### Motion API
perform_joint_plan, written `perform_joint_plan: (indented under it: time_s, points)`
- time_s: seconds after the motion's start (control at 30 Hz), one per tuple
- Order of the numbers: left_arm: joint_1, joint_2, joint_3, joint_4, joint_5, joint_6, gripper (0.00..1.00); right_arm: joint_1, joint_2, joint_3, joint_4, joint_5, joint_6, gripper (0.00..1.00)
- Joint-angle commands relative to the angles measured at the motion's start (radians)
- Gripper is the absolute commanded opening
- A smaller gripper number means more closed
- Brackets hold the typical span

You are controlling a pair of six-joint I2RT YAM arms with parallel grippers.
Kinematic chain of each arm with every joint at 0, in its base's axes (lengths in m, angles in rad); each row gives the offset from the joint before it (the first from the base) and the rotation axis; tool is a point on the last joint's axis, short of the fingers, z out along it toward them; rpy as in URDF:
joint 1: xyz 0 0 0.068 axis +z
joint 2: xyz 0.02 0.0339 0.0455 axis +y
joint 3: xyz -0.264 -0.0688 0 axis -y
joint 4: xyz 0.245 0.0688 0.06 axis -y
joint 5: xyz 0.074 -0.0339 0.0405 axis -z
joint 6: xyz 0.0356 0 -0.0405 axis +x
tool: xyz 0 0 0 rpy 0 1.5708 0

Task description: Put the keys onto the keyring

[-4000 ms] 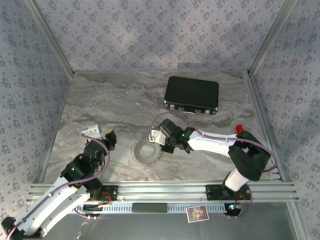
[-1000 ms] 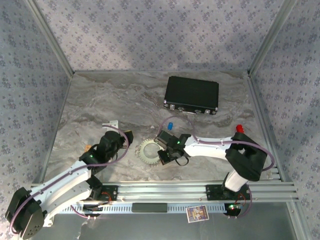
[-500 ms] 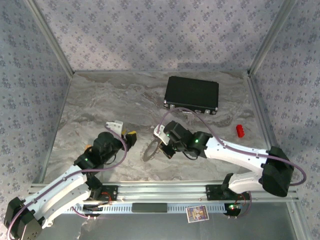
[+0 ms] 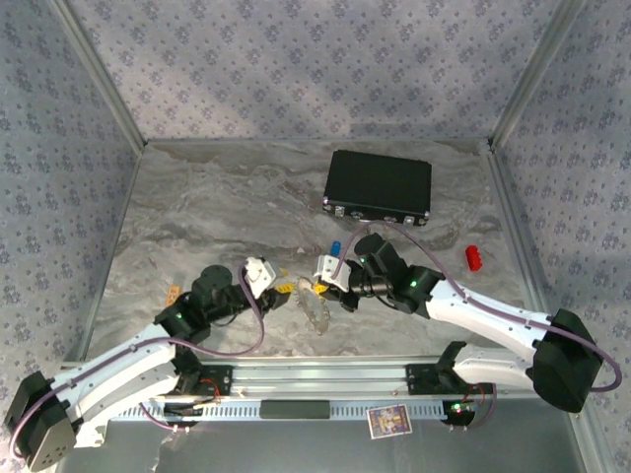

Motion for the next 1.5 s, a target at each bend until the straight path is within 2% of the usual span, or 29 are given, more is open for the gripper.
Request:
perform_joint_plan:
  time_s: [0.0,0.33,0.43,0.5,1.13,1.47]
  points:
    - [-0.023,0.038,-0.021,0.092,0.118,0.105,0.30,-0.001,-0.011,-0.004,0.038,-0.083,-0.060,0.00]
    - [-0.052,0.122,-0.024,0.181,0.181,0.145,0.27,0.042,-0.001,0.005,0.030,-0.084,-0.102,0.00]
    - [-0.057,0.140,-0.016,0.180,0.192,0.156,0.20,0.053,0.010,0.021,0.022,-0.075,-0.099,0.00]
    - [-0.060,0.149,-0.015,0.179,0.195,0.158,0.19,0.060,0.017,0.030,0.016,-0.070,-0.098,0.00]
    - [-0.071,0.096,-0.030,0.159,0.193,0.159,0.20,0.078,0.046,0.071,-0.025,0.033,-0.098,0.00]
    - [-0.072,0.113,-0.030,0.143,0.189,0.159,0.18,0.079,0.046,0.071,0.018,-0.018,-0.063,0.00]
